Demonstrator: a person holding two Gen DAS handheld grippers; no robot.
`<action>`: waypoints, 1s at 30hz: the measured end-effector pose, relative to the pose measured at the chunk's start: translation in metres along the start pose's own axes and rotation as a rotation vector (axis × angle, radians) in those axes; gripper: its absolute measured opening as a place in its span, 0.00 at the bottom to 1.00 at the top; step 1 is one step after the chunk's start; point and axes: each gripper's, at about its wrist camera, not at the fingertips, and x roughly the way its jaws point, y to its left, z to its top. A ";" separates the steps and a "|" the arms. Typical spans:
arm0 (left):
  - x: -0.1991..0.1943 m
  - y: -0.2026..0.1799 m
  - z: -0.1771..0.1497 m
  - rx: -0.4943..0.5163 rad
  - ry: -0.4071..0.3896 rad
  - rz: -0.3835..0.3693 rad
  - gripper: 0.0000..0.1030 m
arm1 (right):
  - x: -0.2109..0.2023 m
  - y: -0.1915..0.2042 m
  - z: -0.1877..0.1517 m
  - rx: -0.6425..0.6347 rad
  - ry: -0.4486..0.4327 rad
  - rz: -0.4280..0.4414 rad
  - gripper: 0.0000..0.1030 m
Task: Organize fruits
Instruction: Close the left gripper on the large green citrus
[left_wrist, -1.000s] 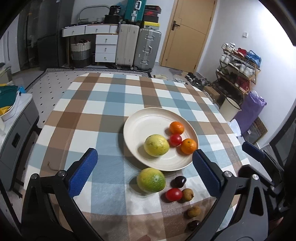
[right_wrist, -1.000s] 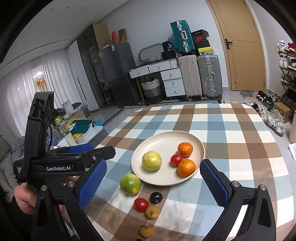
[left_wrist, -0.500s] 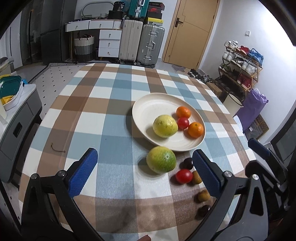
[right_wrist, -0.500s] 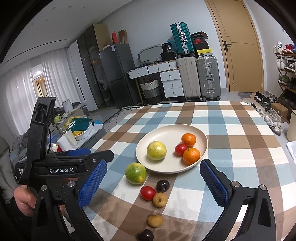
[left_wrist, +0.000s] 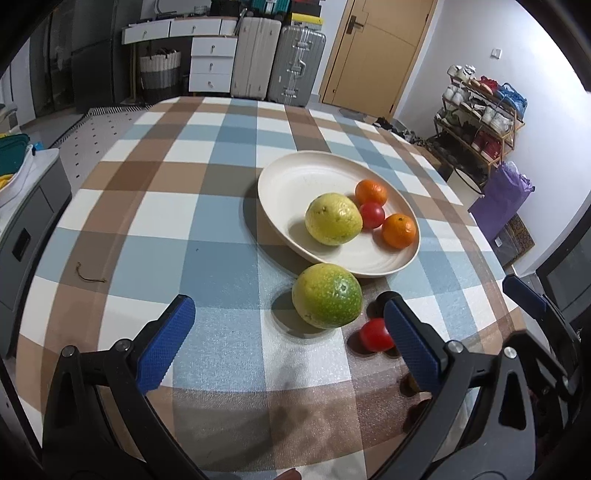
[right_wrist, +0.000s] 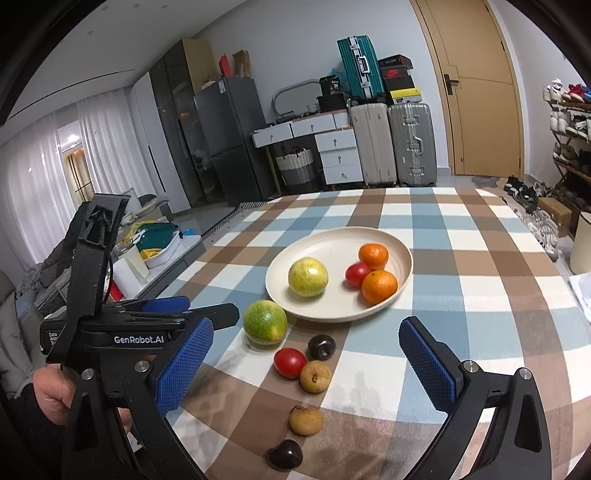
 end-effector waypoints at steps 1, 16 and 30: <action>0.003 0.000 0.000 -0.001 0.007 -0.002 0.99 | 0.001 -0.001 -0.001 0.001 0.004 0.001 1.00; 0.050 -0.003 0.009 -0.015 0.093 -0.052 0.99 | 0.011 -0.015 -0.009 0.039 0.042 0.024 0.99; 0.069 0.004 0.015 -0.056 0.146 -0.194 0.57 | 0.008 -0.027 -0.014 0.060 0.043 -0.008 0.99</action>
